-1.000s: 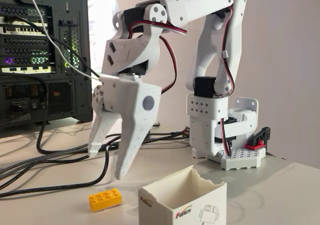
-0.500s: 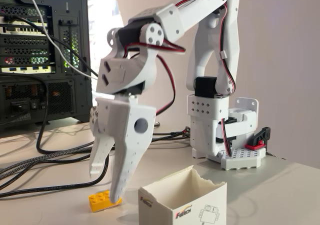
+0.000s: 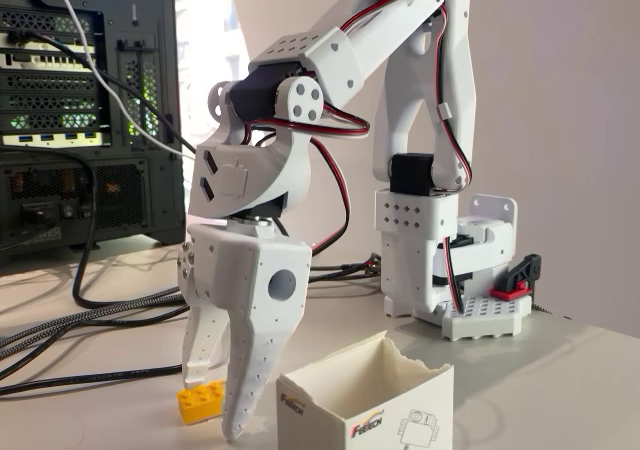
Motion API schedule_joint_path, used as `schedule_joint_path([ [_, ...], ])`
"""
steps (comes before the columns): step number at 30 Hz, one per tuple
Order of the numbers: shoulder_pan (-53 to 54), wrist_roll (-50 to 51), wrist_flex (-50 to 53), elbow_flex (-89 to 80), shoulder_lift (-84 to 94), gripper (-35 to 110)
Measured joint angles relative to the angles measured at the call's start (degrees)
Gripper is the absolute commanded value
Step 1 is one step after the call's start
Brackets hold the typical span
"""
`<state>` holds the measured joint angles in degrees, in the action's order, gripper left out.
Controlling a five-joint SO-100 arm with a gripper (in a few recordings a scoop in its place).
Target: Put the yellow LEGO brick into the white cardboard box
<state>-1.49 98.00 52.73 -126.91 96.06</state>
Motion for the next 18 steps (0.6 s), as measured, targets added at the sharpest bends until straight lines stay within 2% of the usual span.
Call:
schedule_joint_path([
  [3,0.26,-1.14,0.00,0.00,0.00,14],
  [18,1.14,-5.19,-0.09,0.00,0.00,9],
])
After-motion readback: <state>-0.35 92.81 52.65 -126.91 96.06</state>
